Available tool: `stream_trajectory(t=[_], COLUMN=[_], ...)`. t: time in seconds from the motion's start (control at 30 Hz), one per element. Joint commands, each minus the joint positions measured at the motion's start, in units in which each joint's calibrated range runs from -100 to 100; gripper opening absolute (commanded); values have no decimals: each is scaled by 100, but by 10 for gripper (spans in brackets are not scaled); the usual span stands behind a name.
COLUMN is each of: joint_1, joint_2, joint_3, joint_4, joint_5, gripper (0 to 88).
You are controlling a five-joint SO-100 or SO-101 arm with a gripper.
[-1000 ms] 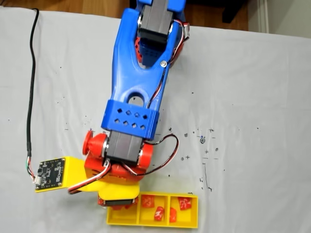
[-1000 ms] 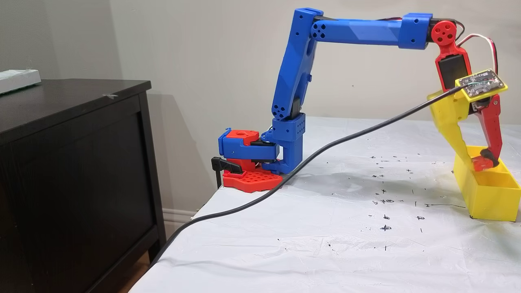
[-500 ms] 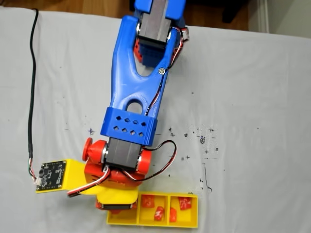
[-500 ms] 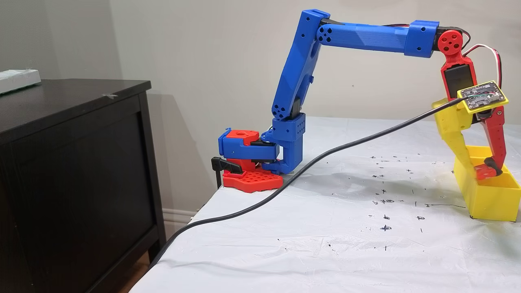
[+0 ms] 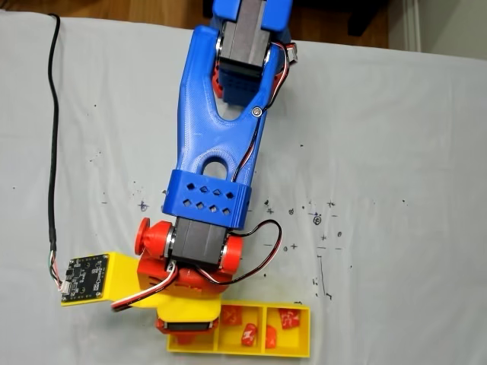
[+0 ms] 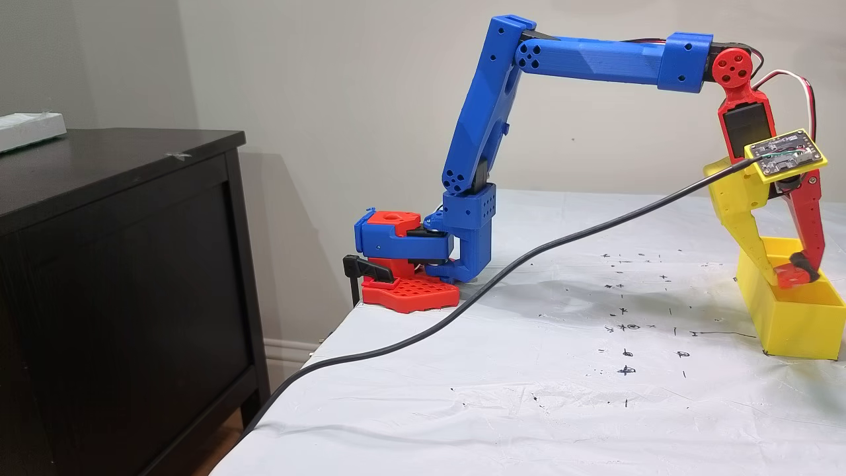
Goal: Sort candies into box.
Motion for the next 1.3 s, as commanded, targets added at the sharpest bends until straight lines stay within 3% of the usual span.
stream_trajectory(t=[0.0,0.4,0.47,0.6,0.73,1.0,1.27], joint_1=[-72,-63,-54,-36,-45,-172,-534], joint_2=[-124,-319,-412,-717,-1226,-3338,-7494], joint_3=[-625,-570,-534,-279,331,2588,6767], joint_4=[38,38,38,-3,-110,-544,-1411], joint_5=[39,20,15,15,10,-5,-283], gripper=[235,231,192,30,14,2,2])
